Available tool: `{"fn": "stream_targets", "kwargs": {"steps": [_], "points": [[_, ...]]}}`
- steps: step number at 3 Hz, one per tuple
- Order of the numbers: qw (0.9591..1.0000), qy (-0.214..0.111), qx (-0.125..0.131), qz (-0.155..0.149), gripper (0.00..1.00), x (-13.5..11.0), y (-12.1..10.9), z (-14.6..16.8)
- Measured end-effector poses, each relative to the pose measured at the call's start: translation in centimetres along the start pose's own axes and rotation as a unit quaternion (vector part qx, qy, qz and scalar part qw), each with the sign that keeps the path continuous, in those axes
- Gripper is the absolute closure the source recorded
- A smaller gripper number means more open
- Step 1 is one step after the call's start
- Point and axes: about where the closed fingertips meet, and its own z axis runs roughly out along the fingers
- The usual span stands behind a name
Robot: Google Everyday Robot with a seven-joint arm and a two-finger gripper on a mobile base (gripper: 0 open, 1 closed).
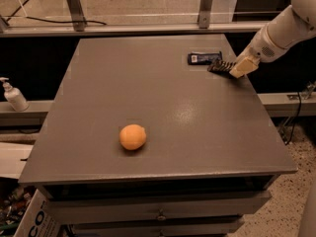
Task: Move rxbar chocolate near rxbar blueberry
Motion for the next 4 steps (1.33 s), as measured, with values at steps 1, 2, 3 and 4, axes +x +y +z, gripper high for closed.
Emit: {"fn": "stream_targets", "kwargs": {"steps": [1, 2, 3, 4], "points": [[0.9999, -0.001, -0.015, -0.002, 1.00, -0.61, 0.38, 1.81], [0.9998, 0.003, -0.017, 0.005, 0.82, -0.56, 0.37, 2.54], [0.9998, 0.004, -0.016, 0.009, 0.58, -0.46, 0.22, 2.63], [0.9998, 0.004, -0.016, 0.009, 0.36, -0.50, 0.20, 2.57]]}}
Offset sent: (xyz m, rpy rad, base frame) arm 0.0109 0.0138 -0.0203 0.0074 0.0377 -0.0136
